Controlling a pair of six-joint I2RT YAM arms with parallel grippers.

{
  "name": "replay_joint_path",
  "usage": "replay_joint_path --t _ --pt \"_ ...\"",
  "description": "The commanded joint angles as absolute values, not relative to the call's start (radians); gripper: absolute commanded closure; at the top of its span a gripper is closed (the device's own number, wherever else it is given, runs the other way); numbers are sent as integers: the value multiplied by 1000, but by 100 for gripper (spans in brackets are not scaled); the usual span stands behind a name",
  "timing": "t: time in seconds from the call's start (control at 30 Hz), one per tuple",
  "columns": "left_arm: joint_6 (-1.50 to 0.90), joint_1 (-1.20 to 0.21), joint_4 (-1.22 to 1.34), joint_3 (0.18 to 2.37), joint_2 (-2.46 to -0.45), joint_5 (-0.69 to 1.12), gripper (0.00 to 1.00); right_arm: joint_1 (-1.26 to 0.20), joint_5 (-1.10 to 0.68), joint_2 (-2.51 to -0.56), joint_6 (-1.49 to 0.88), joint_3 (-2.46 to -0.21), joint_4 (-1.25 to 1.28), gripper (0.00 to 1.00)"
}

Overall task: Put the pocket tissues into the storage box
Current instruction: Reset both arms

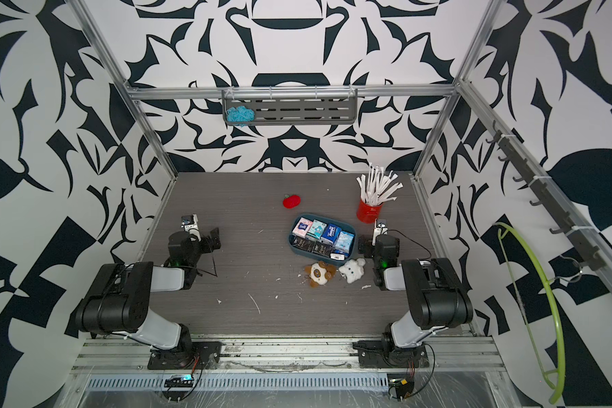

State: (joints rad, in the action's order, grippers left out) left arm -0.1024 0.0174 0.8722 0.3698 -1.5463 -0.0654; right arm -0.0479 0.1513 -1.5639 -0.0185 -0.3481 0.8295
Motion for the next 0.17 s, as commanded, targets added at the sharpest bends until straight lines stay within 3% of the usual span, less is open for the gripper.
replay_joint_path --t 0.0,0.13 --pt "-89 15 887 374 -1542 -64 0 -49 148 -1559 -15 -367 877 0" --pt "-91 15 886 374 -1543 -64 0 -49 146 -1547 -15 -363 870 0"
